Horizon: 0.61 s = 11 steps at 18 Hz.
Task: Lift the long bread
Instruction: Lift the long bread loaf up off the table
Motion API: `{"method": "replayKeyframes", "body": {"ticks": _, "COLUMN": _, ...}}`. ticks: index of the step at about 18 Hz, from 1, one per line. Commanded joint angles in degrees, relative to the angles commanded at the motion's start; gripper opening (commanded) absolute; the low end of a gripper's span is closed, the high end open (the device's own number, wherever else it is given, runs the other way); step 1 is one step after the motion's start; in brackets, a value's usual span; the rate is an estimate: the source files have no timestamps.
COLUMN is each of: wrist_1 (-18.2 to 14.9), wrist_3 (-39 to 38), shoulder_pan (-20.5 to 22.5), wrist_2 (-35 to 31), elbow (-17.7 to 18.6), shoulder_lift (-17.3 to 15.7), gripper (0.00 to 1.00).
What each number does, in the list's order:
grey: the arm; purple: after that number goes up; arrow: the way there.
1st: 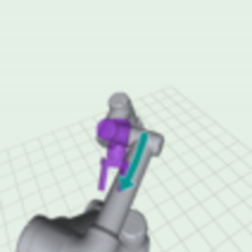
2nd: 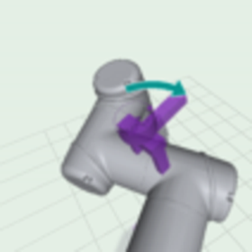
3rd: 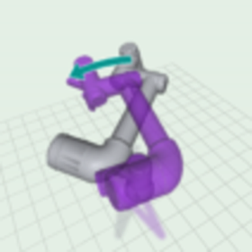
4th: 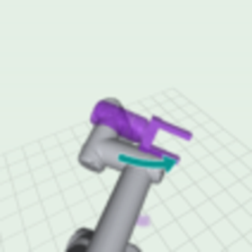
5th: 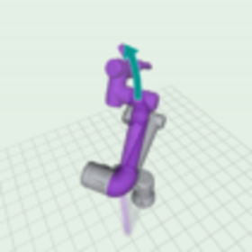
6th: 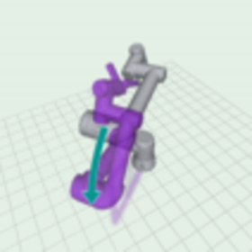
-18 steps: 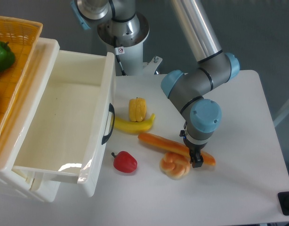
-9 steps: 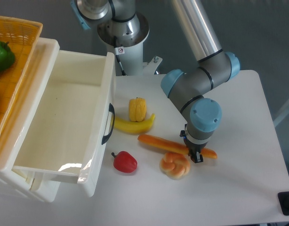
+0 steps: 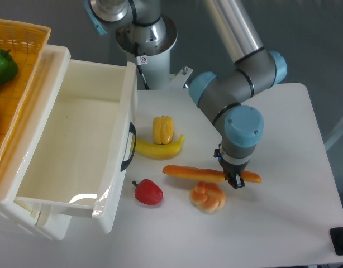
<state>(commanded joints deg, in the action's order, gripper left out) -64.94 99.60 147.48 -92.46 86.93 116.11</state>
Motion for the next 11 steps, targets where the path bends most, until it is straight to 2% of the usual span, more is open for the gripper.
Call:
{"method": "replayKeyframes", "body": {"ticks": 7, "wrist_1": -4.22, "wrist_3": -15.47, "shoulder_pan": -1.85, "wrist_2": 4.48, "elbow": -3.07, "shoulder_lift": -3.17, "gripper": 0.00}}
{"method": "replayKeyframes", "body": {"ticks": 11, "wrist_1": -4.31, "wrist_3": -22.59, "shoulder_pan": -1.68, "wrist_2": 7.91, "elbow": -3.60, "shoulder_lift": -5.71, "gripper": 0.00}}
